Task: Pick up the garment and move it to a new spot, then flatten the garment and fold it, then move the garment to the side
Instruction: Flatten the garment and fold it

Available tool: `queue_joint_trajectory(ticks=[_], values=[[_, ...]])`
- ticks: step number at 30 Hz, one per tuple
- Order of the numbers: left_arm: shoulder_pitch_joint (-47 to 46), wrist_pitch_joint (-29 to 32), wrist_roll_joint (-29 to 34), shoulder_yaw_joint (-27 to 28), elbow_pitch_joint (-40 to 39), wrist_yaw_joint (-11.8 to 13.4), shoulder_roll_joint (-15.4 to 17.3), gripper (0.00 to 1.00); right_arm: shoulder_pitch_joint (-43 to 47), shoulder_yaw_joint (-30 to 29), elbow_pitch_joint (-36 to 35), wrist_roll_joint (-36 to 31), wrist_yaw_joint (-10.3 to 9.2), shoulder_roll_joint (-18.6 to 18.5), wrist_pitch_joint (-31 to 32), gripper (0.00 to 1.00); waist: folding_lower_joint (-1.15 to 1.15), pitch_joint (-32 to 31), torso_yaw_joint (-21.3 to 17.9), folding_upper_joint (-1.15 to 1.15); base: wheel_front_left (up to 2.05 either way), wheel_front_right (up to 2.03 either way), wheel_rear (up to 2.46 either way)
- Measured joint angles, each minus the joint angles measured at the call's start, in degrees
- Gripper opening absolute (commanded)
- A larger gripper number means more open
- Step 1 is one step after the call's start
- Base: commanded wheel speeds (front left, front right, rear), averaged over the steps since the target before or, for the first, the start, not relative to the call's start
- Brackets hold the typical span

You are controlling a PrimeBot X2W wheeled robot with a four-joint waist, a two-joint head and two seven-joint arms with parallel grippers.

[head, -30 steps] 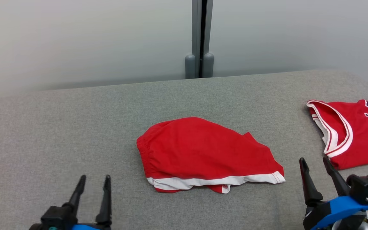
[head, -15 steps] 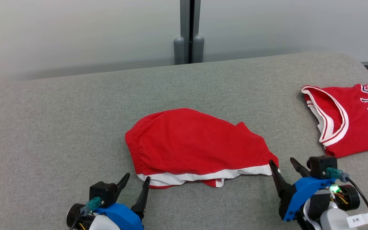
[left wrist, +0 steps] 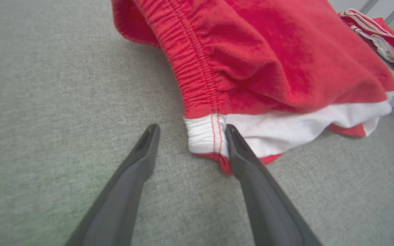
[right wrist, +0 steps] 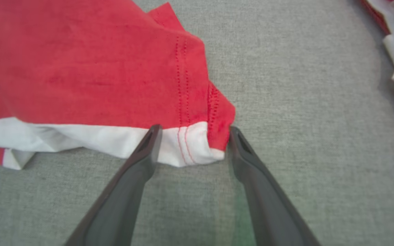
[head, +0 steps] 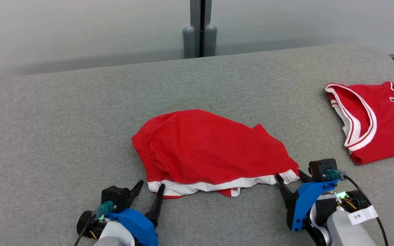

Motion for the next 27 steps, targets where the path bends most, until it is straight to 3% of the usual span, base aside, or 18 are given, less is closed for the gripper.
queue_joint_trajectory(ticks=[2, 3, 4, 5, 6, 7, 8, 13, 17, 22, 27], values=[[-0.57, -0.1, -0.38, -0.46, 0.54, -0.01, -0.11, 1.0, -0.56, 1.02, 0.85, -0.36, 0.0, 0.04, 0.11, 1.0, 0.0, 0.29, 0.2, 0.0, 0.0, 0.0, 0.0], [-0.88, -0.12, -0.59, -0.76, 0.8, -0.01, -0.18, 1.0, -0.9, 1.24, 1.22, -0.34, 0.0, 0.03, 0.13, 0.89, -0.01, 0.4, 0.32, 0.0, 0.0, 0.0, 0.0], [-1.07, -0.24, -0.85, -1.04, 1.02, -0.02, -0.24, 0.99, -1.15, 1.41, 1.53, -0.41, 0.0, 0.0, 0.12, 0.48, 0.0, 0.49, 0.43, 0.0, 0.0, 0.0, 0.0], [-1.21, -0.26, -0.87, -1.37, 1.24, -0.02, -0.32, 0.5, -1.35, 1.49, 1.76, -0.43, 0.0, 0.0, 0.02, 0.15, -0.01, 0.54, 0.51, 0.0, 0.0, 0.0, 0.0], [-1.47, -0.24, -0.88, -1.89, 1.49, -0.05, -0.33, 0.41, -1.49, 1.6, 1.89, -0.48, 0.0, 0.0, -0.25, 0.0, 0.0, 0.57, 0.59, 0.0, 0.0, 0.0, 0.0], [-1.71, -0.24, -0.92, -2.24, 1.72, -0.1, -0.34, 0.16, -1.55, 1.7, 1.94, -0.86, 0.0, 0.01, -0.51, 0.0, 0.0, 0.55, 0.63, 0.0, 0.0, 0.0, 0.0], [-1.85, -0.32, -1.29, -2.47, 1.91, -0.12, -0.37, 0.0, -1.57, 1.74, 1.9, -0.88, 0.01, 0.03, -0.94, 0.0, 0.0, 0.5, 0.65, 0.0, 0.0, 0.0, 0.0], [-1.96, -2.19, -2.32, -2.65, 1.21, -0.3, -0.36, 0.0, -1.38, 1.33, -0.11, 0.65, 0.01, 0.08, -2.47, 0.0, 0.0, -0.19, 0.68, 0.0, 0.0, 0.0, 0.0], [-1.86, -3.52, -2.88, -1.49, -3.81, -0.3, 0.44, 0.0, 0.13, 0.4, -5.57, 3.03, 0.01, 0.07, -3.36, 0.0, 0.0, -1.26, 0.76, 0.0, 0.0, 0.0, 0.0], [1.18, -3.41, -4.33, 0.35, -16.05, 0.08, 3.34, 0.0, 5.43, -2.23, -18.61, 5.14, 0.01, 0.12, 0.24, 0.0, -0.01, -3.06, 0.9, 0.0, 0.0, 0.0, 0.0], [5.4, 2.34, -9.42, 3.03, -33.11, 1.33, 7.04, 0.0, 11.24, -5.6, -35.37, 6.66, 0.01, 0.08, 7.08, 0.0, -0.02, -4.21, 0.73, 0.0, 0.0, 0.0, 0.0]])
